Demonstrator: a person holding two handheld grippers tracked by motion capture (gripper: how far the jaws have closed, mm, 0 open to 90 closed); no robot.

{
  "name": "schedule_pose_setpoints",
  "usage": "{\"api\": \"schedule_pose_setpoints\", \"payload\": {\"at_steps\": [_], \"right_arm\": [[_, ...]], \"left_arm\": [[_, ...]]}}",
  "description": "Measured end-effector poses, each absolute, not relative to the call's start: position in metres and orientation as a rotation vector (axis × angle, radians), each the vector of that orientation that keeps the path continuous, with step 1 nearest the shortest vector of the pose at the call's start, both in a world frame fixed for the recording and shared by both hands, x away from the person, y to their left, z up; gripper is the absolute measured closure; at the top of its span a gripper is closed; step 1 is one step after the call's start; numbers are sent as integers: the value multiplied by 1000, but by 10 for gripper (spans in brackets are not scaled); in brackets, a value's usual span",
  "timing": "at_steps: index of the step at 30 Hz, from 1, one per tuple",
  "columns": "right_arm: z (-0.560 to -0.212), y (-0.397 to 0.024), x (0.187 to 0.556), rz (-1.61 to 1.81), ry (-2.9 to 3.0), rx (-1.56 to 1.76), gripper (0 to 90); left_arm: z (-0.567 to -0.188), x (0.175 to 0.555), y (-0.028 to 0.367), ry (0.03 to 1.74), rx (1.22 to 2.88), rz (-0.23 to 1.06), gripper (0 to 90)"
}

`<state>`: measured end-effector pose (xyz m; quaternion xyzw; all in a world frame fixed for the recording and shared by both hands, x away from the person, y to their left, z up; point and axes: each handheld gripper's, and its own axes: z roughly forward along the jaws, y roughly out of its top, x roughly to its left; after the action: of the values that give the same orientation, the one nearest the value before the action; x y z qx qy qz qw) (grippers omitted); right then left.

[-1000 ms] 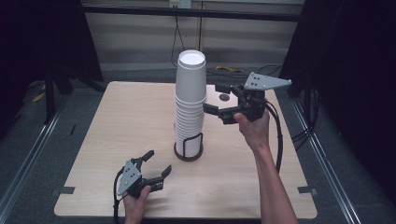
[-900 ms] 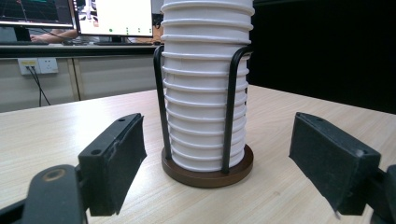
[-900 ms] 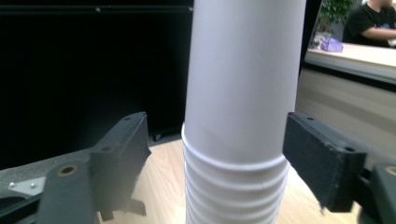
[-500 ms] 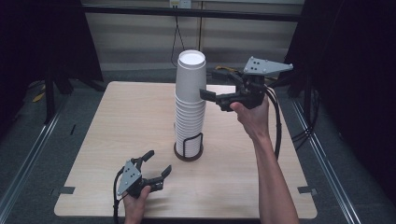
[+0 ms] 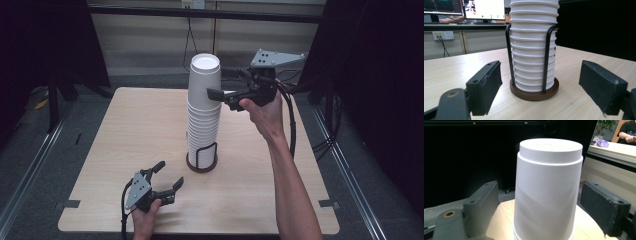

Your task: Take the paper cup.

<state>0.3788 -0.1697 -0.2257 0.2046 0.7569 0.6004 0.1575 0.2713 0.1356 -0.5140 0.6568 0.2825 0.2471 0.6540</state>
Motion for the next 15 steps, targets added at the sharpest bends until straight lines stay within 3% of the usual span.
{"api": "schedule_pose_setpoints", "payload": {"at_steps": [15], "right_arm": [[-210,-154,392,1623,2277,585,149]], "left_arm": [[-514,271,136,639,1491,559,180]]}}
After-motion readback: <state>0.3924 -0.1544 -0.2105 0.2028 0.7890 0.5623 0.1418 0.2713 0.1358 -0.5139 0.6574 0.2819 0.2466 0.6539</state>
